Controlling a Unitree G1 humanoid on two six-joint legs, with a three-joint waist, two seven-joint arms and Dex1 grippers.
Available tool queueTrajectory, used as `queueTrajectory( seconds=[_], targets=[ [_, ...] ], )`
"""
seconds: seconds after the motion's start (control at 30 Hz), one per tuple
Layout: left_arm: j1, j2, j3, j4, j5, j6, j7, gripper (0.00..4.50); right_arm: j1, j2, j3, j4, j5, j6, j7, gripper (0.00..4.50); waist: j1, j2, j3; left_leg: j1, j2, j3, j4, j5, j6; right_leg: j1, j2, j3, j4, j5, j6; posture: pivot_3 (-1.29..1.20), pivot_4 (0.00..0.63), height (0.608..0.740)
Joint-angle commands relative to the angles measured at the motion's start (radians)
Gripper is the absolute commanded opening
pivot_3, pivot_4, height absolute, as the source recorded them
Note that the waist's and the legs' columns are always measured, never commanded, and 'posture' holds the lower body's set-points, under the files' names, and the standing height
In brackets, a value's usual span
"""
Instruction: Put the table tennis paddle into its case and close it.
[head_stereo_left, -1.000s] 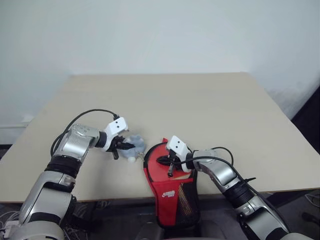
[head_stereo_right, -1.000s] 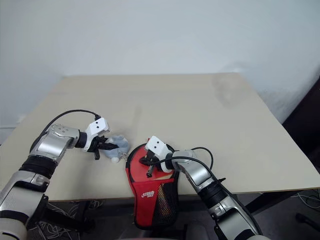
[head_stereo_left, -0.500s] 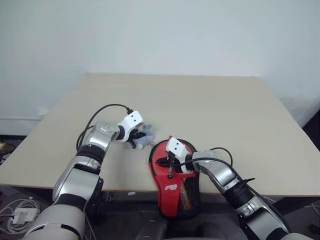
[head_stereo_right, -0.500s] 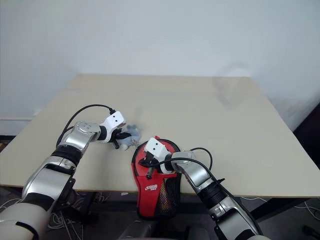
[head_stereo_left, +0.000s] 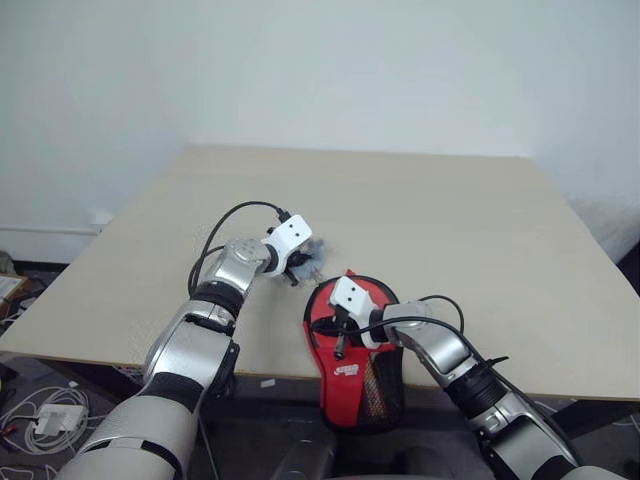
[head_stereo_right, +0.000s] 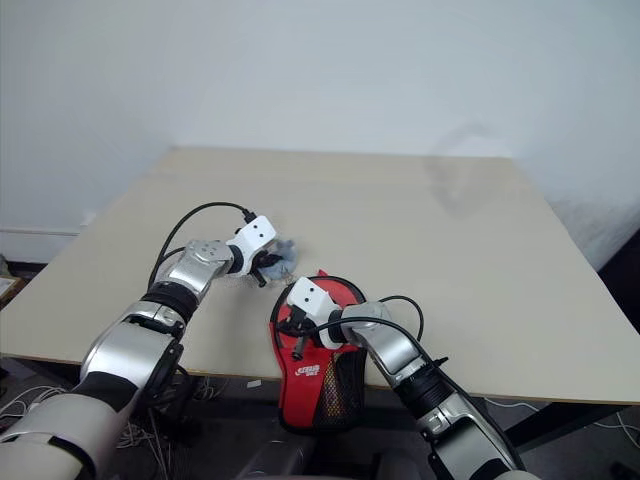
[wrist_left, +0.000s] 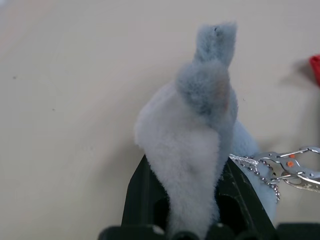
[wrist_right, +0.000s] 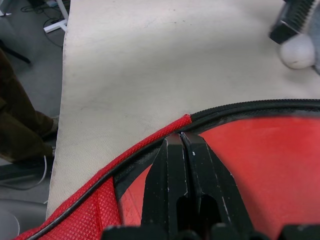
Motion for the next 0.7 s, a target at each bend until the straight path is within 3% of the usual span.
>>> queueTrajectory(
  seconds=[0.03,0.4,0.7],
  targets=[
    [-0.080,-0.023,0.036,-0.010,0.009,-0.051,0.108,0.33,0.007,0.002,0.011,0.000,-0.008,0.015,0.004,0.00,0.000,0.000,0.000,0.000,0.000,0.000,0.000,0.000,0.000,0.000,0.000,0.000,0.000,0.000,0.000,0.00,0.000,0.707],
    [-0.132,-0.098,0.045,0.045,0.042,-0.093,0.265,0.33,0.010,0.003,0.011,0.000,-0.010,0.018,0.002,0.00,-0.019,0.000,0.000,-0.001,-0.002,-0.003,0.002,0.000,0.000,0.000,0.001,0.001,-0.002,0.001,0.003,0.00,0.000,0.707],
    [-0.105,-0.125,0.033,0.017,0.046,-0.231,0.166,0.33,0.011,0.009,0.010,0.000,-0.010,0.020,-0.002,0.00,-0.022,0.000,0.000,-0.002,-0.003,-0.004,0.004,0.000,0.000,-0.001,0.001,0.001,-0.003,0.001,0.003,0.00,0.000,0.707]
  ],
)
